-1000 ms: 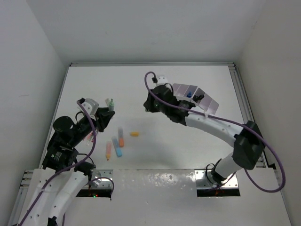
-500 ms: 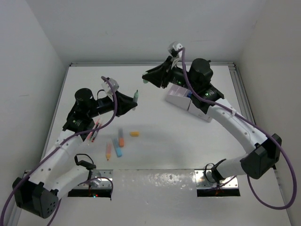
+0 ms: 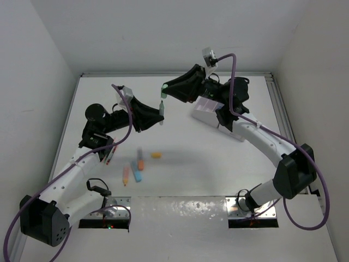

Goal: Sort the stationery into containers
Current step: Close the pen cap on the pen.

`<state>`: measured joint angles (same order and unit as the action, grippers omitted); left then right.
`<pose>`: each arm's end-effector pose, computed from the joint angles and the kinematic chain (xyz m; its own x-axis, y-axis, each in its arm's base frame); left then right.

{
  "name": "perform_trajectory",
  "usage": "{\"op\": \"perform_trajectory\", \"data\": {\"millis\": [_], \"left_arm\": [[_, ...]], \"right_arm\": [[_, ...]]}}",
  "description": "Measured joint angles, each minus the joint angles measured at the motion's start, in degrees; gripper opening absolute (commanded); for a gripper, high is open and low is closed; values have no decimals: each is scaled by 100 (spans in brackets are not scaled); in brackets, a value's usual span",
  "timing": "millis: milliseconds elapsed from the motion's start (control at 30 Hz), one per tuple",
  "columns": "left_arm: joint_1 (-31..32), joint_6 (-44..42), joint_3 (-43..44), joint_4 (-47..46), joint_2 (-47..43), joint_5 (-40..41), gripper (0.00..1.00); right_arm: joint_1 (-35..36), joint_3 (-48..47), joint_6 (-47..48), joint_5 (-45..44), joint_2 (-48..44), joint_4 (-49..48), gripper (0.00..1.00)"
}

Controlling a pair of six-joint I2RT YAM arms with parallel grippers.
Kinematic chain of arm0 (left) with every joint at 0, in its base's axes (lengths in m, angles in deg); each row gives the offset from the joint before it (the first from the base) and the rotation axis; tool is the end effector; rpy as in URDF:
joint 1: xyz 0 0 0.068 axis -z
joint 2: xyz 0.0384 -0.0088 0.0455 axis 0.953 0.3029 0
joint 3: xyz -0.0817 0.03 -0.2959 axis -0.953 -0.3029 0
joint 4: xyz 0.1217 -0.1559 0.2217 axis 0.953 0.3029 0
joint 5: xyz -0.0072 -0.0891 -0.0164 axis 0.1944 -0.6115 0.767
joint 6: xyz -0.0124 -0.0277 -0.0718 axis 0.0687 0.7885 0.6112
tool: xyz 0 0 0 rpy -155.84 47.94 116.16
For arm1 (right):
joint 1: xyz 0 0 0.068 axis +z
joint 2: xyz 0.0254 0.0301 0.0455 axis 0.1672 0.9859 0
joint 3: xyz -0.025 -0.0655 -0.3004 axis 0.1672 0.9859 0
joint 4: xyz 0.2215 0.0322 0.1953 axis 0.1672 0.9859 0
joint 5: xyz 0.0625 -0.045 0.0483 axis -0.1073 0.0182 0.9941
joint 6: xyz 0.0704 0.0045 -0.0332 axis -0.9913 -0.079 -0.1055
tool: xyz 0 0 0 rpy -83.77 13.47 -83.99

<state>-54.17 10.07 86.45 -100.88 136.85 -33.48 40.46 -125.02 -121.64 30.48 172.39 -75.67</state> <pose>0.2302 -0.1302 0.3855 -0.0880 -0.1535 -0.9842 0.9356 0.3263 -0.1346 0.3038 0.2359 0.4575 -0.2933 0.4287 -0.8545 -0.9451 0.0046 0.3267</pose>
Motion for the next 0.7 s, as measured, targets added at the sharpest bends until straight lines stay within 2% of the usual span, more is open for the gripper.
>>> {"op": "perform_trajectory", "data": {"millis": [233,700], "left_arm": [[114,490,-208,-444,-57,94,0],[133,734,-208,-678,-59,282,0]], "right_arm": [[136,0,-151,103,59,-131,0],[203,-4,66,103,59,0,0]]}}
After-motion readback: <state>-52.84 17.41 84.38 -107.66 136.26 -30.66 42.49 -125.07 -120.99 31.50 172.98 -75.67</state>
